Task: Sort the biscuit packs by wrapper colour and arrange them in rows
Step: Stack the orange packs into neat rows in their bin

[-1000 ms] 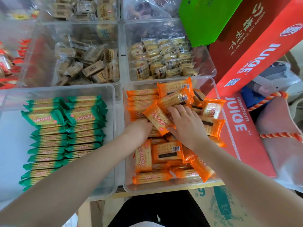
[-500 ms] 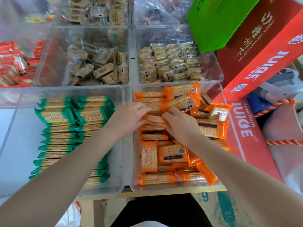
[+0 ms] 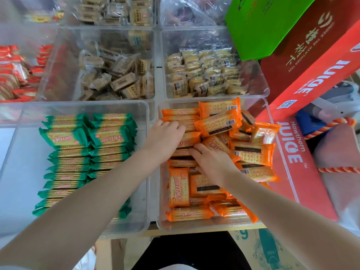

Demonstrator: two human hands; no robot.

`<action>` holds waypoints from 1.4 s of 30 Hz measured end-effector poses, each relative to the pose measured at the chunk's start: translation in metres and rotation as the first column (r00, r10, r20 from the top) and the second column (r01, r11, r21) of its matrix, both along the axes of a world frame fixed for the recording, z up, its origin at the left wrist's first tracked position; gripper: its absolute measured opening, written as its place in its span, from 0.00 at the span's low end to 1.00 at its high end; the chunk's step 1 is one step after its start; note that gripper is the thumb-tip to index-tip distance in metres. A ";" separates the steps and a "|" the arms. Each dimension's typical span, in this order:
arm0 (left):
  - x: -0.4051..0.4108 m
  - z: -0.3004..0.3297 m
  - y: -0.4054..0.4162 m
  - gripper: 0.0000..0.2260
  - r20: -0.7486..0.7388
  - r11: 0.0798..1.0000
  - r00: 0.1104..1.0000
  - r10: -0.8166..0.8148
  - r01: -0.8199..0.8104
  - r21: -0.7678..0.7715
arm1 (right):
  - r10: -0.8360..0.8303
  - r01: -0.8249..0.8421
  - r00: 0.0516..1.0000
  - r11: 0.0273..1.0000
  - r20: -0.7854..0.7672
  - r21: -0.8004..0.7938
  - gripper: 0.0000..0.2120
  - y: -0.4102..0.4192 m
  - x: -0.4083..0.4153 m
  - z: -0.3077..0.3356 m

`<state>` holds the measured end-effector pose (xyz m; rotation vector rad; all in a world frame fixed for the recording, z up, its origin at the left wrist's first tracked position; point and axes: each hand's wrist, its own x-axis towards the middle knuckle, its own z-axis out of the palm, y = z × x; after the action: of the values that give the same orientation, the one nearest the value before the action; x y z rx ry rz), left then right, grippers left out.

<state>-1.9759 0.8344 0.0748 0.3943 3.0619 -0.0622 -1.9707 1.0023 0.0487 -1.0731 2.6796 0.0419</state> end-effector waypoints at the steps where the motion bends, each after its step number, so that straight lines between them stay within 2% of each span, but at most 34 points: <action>1: 0.000 0.000 -0.001 0.10 -0.004 1.000 1.000 -0.004 0.004 -0.001 | 0.018 -0.018 1.000 0.999 -0.020 0.045 0.20 -0.003 0.001 -0.003; 5: 0.002 0.002 -0.002 0.11 -0.009 1.000 1.000 -0.019 0.019 0.002 | 0.118 -0.106 0.985 0.989 -0.124 0.100 0.20 -0.021 -0.001 -0.009; 8: 0.003 0.001 -0.003 0.11 -0.012 1.000 1.000 -0.016 0.017 0.007 | 0.173 -0.166 0.985 0.970 -0.022 0.176 0.20 -0.017 -0.006 -0.005; 11: 0.003 0.000 -0.004 0.12 -0.005 1.000 1.000 -0.018 0.018 0.015 | 0.211 -0.209 0.978 0.964 0.009 0.163 0.18 -0.011 -0.018 -0.001; 14: 0.003 0.001 -0.005 0.12 0.008 0.999 0.999 -0.033 0.033 0.016 | 0.243 -0.249 0.968 0.943 0.054 0.222 0.16 -0.014 -0.023 0.001; 19: 0.002 0.002 -0.005 0.11 0.025 0.998 0.999 -0.029 0.028 0.051 | 0.159 -0.143 0.986 0.960 -0.046 0.241 0.14 -0.022 -0.019 -0.005; 23: 0.000 0.002 -0.008 0.06 0.022 0.993 0.999 -0.024 0.021 0.113 | 0.011 -0.011 1.000 0.990 -0.001 0.139 0.15 -0.027 -0.016 -0.009; 27: -0.002 0.003 -0.007 0.08 0.043 0.993 0.999 -0.019 0.014 0.116 | -0.061 0.061 0.994 0.998 0.088 -0.002 0.14 -0.015 -0.014 -0.003; 31: -0.001 0.003 -0.005 0.09 0.017 0.996 1.000 -0.010 0.008 0.090 | -0.079 0.081 0.996 0.993 0.031 -0.088 0.16 0.001 -0.009 0.004; 36: -0.001 0.001 0.000 0.12 0.014 1.000 1.000 0.000 0.000 0.008 | -0.007 0.009 0.999 0.999 -0.043 0.048 0.18 -0.010 -0.005 -0.008; 38: -0.001 0.000 0.001 0.13 0.021 1.000 1.000 0.010 -0.010 -0.021 | 0.014 -0.010 0.999 0.995 -0.043 0.100 0.22 -0.011 -0.001 -0.010; 42: -0.002 -0.003 0.002 0.18 0.020 0.999 0.999 0.039 -0.039 -0.028 | 0.040 -0.029 0.996 0.991 -0.082 0.128 0.22 -0.013 0.001 -0.011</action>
<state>-1.9777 0.8366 0.0718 0.3314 3.0435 -0.0985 -1.9697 0.9896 0.0376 -1.1008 2.6910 0.2659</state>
